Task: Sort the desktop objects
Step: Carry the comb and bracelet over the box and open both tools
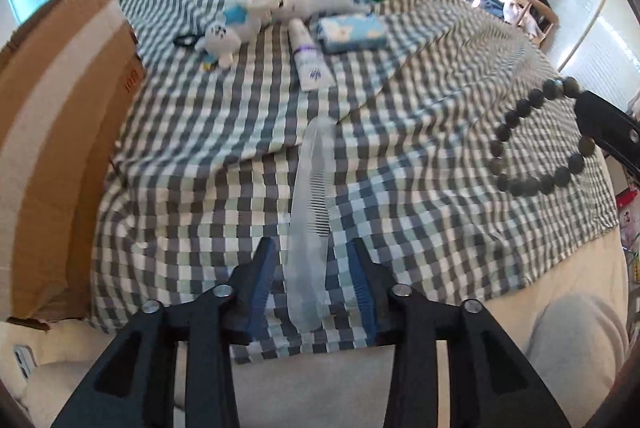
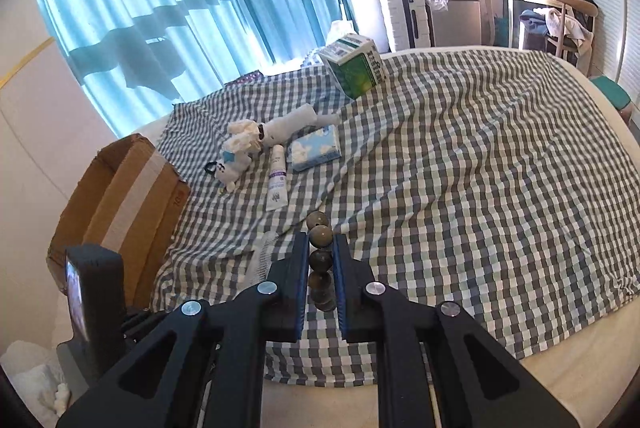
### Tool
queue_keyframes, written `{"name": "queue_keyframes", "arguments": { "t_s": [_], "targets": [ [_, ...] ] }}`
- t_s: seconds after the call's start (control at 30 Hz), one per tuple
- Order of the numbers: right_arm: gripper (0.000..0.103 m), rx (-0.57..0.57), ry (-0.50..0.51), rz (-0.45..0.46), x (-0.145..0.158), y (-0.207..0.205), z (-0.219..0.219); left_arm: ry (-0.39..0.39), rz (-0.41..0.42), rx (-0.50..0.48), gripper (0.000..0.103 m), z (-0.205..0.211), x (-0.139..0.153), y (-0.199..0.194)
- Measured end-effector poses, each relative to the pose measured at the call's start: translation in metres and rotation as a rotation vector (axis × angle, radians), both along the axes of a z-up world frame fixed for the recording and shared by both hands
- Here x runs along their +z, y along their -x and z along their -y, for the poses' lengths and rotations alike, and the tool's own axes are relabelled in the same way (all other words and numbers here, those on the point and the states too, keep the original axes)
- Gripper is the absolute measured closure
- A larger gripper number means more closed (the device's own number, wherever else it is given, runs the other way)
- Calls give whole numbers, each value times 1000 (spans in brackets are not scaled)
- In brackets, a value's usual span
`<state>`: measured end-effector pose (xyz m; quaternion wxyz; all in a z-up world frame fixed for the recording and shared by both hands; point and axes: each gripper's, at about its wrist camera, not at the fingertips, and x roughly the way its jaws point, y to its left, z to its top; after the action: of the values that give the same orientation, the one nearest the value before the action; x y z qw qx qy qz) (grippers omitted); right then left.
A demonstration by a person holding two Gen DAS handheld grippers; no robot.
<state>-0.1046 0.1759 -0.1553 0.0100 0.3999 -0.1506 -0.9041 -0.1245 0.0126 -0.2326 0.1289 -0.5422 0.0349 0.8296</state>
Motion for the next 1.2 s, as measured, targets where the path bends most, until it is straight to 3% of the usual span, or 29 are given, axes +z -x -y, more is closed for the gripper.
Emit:
{"name": "queue_keyframes", "arguments": {
  "t_s": [0.27, 0.4, 0.47, 0.53, 0.8, 0.97, 1.2],
  "targets": [
    [92, 5, 17, 60, -31, 19, -10, 12, 66, 15, 56, -11, -42, 31],
    [92, 21, 25, 90, -43, 29, -12, -25, 62, 30, 57, -9, -46, 39],
    [92, 27, 29, 106, -49, 33, -12, -23, 58, 18, 76, -9, -45, 40],
    [92, 34, 32, 122, -54, 35, -10, -36, 50, 13, 76, -7, -42, 38],
    [92, 55, -1, 100, -41, 28, 5, -92, -30, 11, 76, 6, 0, 14],
    [92, 68, -25, 55, -16, 17, 19, -111, -97, 7, 76, 15, 40, 3],
    [92, 121, -66, -7, 23, 0, 50, -133, -128, 48, 76, 29, 81, -3]
  ]
}}
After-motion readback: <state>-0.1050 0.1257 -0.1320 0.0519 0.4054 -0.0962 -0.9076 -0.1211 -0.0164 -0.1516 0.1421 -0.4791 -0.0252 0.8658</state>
